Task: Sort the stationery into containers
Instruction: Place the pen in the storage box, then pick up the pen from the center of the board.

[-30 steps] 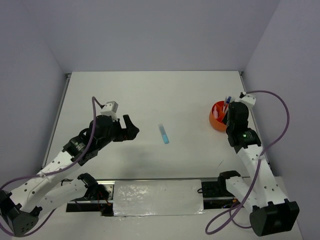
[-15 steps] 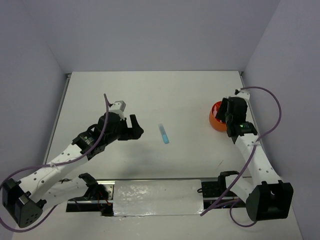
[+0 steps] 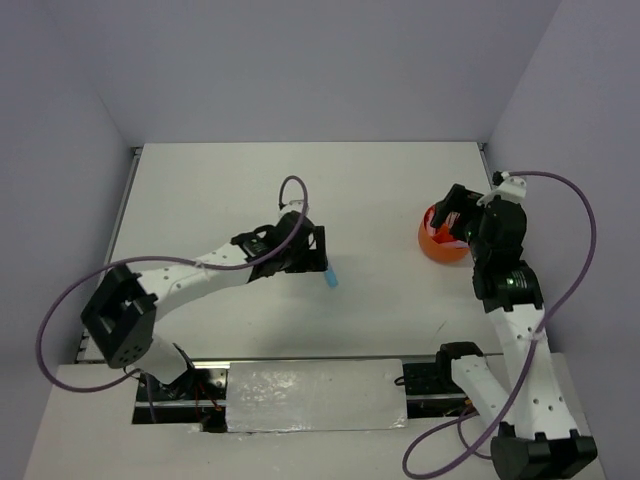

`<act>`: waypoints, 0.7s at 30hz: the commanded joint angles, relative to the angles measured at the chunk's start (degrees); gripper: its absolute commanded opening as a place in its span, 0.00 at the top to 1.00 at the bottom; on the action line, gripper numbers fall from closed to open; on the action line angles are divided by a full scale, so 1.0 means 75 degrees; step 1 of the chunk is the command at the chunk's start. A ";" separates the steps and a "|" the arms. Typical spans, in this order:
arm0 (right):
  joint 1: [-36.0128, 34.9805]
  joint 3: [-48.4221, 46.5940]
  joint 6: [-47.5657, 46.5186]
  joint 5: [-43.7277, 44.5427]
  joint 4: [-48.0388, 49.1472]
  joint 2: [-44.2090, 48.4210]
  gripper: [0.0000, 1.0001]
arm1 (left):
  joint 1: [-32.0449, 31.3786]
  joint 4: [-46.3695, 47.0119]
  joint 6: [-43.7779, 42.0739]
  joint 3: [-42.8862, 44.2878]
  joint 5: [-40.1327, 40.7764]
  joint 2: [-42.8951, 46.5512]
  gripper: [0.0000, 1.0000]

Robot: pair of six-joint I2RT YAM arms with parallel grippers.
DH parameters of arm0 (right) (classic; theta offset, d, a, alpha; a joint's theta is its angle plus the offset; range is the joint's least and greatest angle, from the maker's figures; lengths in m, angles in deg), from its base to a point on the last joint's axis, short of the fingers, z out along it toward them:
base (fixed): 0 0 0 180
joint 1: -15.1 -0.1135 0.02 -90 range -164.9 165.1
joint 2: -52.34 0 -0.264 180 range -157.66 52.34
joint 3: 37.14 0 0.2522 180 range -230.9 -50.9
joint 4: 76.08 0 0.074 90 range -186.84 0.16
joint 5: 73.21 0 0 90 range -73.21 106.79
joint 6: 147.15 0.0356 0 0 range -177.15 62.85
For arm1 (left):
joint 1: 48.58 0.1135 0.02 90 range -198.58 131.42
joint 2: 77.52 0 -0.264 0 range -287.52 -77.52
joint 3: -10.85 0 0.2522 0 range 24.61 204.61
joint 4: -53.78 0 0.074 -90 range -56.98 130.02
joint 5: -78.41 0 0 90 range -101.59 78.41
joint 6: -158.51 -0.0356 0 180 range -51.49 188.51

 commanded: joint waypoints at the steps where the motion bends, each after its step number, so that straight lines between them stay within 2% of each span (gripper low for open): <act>1: -0.0067 -0.0305 0.0042 -0.0618 -0.0522 0.0699 0.00 | -0.0311 -0.0143 0.0710 0.0748 0.0575 -0.0820 0.01; 7: -0.0102 0.0070 -0.0029 -0.1204 -0.0792 0.1345 0.00 | -0.0698 -0.0751 0.1320 0.2025 0.1384 -0.2693 0.03; 12: -0.0149 0.0269 -0.0017 -0.1649 -0.0722 0.1428 0.00 | -0.0734 -0.1244 0.1625 0.2787 0.1712 -0.3587 0.08; 15: -0.0173 0.0293 -0.0040 -0.1860 -0.0687 0.1358 0.00 | -0.0792 -0.1514 0.1871 0.2871 0.2027 -0.3904 0.16; 21: -0.0185 0.0433 -0.0017 -0.2165 -0.0523 0.1369 0.00 | -0.0827 -0.1538 0.1989 0.2800 0.2205 -0.4454 0.20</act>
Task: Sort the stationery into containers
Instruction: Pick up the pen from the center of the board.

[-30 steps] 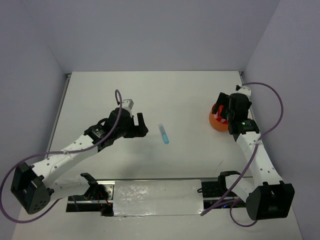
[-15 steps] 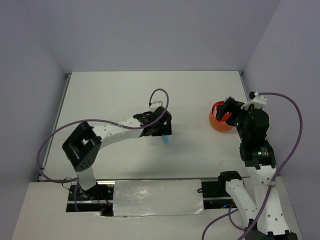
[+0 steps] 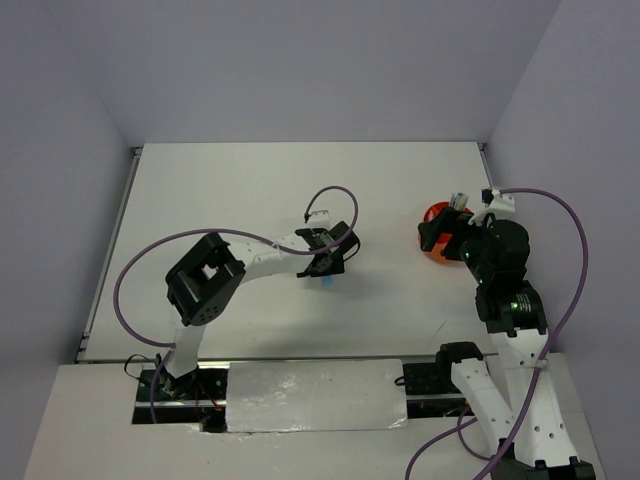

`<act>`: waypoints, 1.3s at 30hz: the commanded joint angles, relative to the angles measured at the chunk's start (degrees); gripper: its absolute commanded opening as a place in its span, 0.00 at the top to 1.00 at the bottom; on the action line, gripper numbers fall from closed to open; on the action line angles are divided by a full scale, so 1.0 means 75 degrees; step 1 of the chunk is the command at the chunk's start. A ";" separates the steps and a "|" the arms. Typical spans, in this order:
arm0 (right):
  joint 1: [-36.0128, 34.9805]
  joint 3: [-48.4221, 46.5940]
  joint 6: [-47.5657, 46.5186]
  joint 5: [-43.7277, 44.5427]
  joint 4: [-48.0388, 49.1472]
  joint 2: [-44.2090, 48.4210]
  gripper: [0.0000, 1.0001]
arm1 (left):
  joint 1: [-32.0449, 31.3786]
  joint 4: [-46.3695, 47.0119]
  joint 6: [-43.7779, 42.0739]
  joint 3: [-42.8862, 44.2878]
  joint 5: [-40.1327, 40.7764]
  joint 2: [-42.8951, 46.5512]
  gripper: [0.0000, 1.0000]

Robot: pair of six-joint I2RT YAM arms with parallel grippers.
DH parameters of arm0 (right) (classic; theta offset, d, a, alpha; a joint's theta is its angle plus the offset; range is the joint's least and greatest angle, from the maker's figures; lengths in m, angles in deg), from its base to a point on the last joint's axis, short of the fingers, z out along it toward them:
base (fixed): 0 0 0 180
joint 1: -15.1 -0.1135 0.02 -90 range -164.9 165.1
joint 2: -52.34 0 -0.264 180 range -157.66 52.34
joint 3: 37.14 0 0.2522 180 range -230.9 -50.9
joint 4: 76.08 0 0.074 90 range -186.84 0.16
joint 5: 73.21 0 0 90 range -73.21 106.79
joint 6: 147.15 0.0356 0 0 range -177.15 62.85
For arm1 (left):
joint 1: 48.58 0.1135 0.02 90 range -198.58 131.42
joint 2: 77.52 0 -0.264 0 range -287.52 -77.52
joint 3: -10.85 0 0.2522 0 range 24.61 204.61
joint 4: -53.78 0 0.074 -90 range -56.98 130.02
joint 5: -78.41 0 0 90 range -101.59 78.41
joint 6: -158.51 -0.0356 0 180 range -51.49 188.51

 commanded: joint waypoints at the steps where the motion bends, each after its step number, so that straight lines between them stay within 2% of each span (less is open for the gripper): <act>1: -0.0071 0.0078 -0.0023 -0.0336 0.0246 0.0038 0.00 | -0.0055 -0.0236 0.0196 0.0136 0.0270 -0.0305 0.20; 7: -0.0083 0.0136 -0.0035 -0.0440 0.0270 0.0096 0.00 | 0.0027 0.0127 -0.0178 -0.0145 0.0165 -0.0024 0.19; 15: -0.0094 0.0230 0.0071 -0.0781 0.0340 0.0073 0.00 | 0.0483 0.0117 -0.0893 0.0463 -0.0105 -0.0374 0.20; 17: -0.0094 0.0254 0.0071 -0.0828 0.0352 0.0108 0.00 | 0.0554 0.0034 -0.0963 0.0593 -0.0175 -0.0515 0.29; 23: -0.0083 0.0277 0.0083 -0.0780 0.0293 0.0283 0.00 | 0.0566 0.0245 -0.0882 0.0277 -0.0480 -0.0679 0.36; 24: -0.0083 0.0324 0.0106 -0.0932 0.0328 0.0307 0.00 | 0.0554 0.0256 -0.0905 0.0266 -0.0515 -0.0738 0.40; 27: -0.0083 0.0511 0.0165 -0.1155 0.0445 0.0307 0.00 | 0.0589 0.0198 -0.0940 0.0394 -0.0679 -0.0996 0.64; 28: -0.0083 0.0628 0.0188 -0.1469 0.0597 0.0319 0.00 | 0.0601 0.0175 -0.0917 0.0429 -0.0714 -0.1043 0.82; 30: -0.0094 0.1199 0.0247 -0.2148 0.1354 0.0412 0.00 | 0.0601 0.0256 -0.0870 0.0278 -0.0889 -0.1044 0.98; 31: -0.0083 0.1505 0.0305 -0.3161 0.1743 0.0436 0.00 | 0.0601 0.0326 -0.0812 0.0161 -0.0948 -0.0985 1.00; 34: -0.0338 0.2991 0.1345 -0.4246 0.3826 0.0529 0.00 | 0.0601 0.0643 -0.0531 -0.0530 -0.1089 -0.0319 1.00; 35: -0.0538 0.3762 0.1893 -0.4169 0.4853 0.0588 0.00 | 0.0555 0.0829 -0.0333 -0.0949 -0.1078 0.0310 1.00; 36: -0.0795 0.4083 0.2073 -0.3936 0.5328 0.0658 0.00 | 0.0508 0.0947 -0.0227 -0.1162 -0.0962 0.0699 1.00; 37: -0.1517 0.4399 0.2191 -0.3342 0.5727 0.0659 0.00 | 0.0414 0.1029 -0.0144 -0.1315 -0.0868 0.1434 1.00; 39: -0.2375 0.4870 0.2344 -0.2520 0.6641 0.0450 0.00 | 0.0332 0.1182 0.0067 -0.1597 -0.0634 0.2106 1.00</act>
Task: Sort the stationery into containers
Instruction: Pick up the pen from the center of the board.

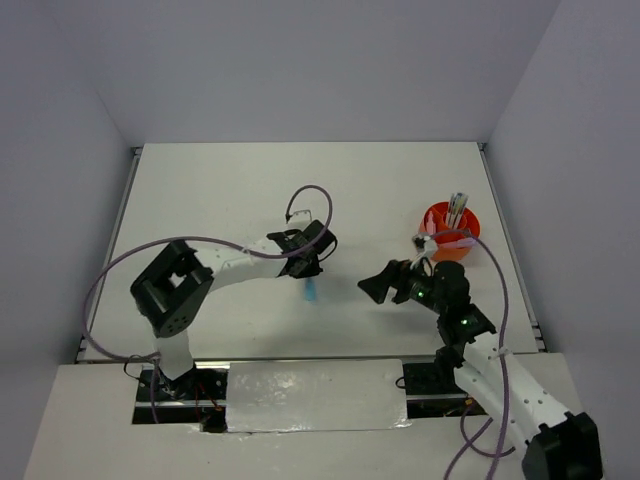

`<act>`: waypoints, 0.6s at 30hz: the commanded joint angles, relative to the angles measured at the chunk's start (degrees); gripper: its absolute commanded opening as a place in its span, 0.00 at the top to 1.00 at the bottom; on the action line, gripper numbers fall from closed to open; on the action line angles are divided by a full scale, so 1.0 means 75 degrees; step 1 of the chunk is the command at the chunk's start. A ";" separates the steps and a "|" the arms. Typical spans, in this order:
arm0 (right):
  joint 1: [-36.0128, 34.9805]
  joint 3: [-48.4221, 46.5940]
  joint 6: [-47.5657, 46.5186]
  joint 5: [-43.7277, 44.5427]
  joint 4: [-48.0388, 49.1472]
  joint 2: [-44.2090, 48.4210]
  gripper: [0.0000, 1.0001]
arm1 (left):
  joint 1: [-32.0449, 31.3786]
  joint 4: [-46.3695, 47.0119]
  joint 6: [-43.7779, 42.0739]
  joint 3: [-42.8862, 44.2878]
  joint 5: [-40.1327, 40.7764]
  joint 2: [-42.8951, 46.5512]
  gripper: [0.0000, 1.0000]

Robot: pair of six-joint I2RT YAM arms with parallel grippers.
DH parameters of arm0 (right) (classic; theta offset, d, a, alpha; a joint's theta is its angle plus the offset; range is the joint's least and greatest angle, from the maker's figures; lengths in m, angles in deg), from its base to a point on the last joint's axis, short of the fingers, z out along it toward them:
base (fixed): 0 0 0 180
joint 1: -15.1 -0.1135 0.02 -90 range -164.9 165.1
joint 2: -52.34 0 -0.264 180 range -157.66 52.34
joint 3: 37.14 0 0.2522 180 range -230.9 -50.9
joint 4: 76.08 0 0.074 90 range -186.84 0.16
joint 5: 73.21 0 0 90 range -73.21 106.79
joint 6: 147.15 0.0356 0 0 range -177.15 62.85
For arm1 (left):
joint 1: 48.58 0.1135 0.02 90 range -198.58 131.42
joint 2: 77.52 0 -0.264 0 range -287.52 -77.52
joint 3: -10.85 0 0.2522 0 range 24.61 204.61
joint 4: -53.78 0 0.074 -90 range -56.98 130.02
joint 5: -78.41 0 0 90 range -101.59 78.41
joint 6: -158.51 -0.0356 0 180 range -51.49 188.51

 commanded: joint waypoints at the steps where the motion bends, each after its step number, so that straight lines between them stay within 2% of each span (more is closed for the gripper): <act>1: -0.1848 0.0493 0.0736 0.1206 0.2855 -0.0164 0.00 | -0.0277 0.0101 0.0565 -0.0368 0.0008 0.1724 1.00; 5: -0.3083 0.0880 0.0993 0.2381 0.4706 -0.1159 0.00 | -0.0442 0.0499 0.0881 -0.0835 0.0009 0.2889 1.00; 11: -0.3940 0.0671 0.1251 0.2654 0.7096 -0.3220 0.03 | -0.0606 0.0851 0.1246 -0.1352 -0.0085 0.3991 1.00; 18: -0.4610 0.0085 0.1123 0.2549 0.8002 -0.4067 0.13 | -0.0700 0.0535 0.1164 -0.1224 0.0160 0.4425 1.00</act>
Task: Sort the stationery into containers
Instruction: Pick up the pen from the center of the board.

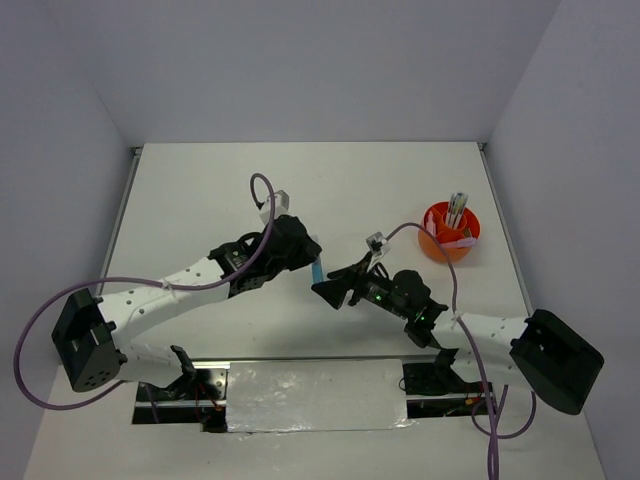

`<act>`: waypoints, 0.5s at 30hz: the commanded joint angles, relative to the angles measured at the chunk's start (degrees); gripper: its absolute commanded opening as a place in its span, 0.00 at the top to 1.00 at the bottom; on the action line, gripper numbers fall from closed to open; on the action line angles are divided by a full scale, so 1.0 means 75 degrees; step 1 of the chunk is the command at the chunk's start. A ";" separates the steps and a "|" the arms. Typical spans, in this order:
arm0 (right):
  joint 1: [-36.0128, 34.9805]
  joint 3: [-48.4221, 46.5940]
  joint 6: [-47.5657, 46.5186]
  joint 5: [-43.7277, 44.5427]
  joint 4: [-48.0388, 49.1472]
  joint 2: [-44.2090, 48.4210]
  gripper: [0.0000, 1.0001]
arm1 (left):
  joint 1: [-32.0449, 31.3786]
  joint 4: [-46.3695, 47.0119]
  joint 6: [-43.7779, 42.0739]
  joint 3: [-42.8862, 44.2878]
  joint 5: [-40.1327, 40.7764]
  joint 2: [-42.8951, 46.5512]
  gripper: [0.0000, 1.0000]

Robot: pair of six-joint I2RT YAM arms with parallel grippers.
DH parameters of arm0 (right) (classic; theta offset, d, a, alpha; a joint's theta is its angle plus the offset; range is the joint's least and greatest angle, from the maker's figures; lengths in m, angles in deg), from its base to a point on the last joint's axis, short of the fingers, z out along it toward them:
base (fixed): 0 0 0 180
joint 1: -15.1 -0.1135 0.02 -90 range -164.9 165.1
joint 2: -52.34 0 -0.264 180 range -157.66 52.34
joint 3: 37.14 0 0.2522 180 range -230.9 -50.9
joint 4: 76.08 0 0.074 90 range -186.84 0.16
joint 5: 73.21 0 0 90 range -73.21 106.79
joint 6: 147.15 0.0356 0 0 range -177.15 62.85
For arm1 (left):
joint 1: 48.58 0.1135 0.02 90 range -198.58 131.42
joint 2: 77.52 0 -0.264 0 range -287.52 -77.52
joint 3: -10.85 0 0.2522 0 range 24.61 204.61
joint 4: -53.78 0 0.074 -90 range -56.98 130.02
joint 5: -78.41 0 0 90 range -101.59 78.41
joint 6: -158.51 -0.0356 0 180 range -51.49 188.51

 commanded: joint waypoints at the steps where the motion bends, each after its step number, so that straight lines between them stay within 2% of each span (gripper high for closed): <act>1: -0.0288 -0.0577 -0.0145 0.0182 0.1539 -0.0121 0.13 | -0.0102 -0.0103 0.0094 0.0064 0.0225 0.0354 1.00; 9: -0.0476 -0.1091 -0.0029 0.0615 0.1177 -0.0449 0.17 | -0.0102 -0.0174 0.0129 -0.0100 0.0366 0.0460 1.00; 13: -0.0511 -0.1608 0.0123 0.1036 0.0159 -0.0836 0.34 | -0.0102 -0.0103 0.0153 -0.0147 0.0331 0.0600 1.00; 15: -0.0547 -0.1667 0.0159 0.1038 0.0191 -0.1000 0.41 | -0.0114 -0.0161 0.0118 -0.0112 0.0366 0.0694 1.00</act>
